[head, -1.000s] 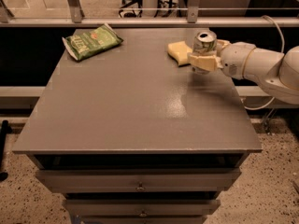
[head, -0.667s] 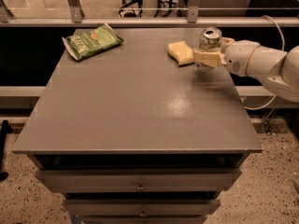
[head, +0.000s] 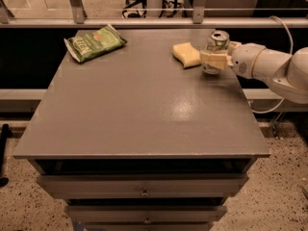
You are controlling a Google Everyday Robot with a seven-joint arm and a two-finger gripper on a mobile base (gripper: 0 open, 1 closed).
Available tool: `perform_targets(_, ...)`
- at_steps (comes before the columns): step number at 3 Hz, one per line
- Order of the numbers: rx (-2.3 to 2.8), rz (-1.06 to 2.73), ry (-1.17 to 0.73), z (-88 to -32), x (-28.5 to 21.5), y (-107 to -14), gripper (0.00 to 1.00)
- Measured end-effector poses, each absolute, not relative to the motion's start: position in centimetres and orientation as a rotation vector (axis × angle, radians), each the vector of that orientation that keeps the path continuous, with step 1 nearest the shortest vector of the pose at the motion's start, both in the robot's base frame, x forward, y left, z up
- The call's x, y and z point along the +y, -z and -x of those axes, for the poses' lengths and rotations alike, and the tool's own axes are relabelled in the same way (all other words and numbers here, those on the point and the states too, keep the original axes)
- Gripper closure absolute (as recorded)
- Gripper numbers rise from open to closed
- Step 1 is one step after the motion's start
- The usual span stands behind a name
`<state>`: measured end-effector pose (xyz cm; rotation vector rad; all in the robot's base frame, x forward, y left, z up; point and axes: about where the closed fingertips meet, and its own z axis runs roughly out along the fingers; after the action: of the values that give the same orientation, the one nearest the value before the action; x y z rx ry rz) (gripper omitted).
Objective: Move 7up can near sponge
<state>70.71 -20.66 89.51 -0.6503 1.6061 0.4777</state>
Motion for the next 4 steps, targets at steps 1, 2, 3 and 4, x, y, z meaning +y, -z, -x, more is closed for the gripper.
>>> perform_targets(1,1.614,0.642,-0.499,-71.4,-20.4,-88.8,0.16)
perform_targets(2,1.604,0.633,-0.514,-72.0,-20.2,-88.1,0.0)
perform_targets(3,1.577,0.639,-0.525,-72.1,-20.1,-87.7,0.0)
perform_targets(4,1.539,0.68,-0.532,-70.9,-20.8,-88.4,0.0)
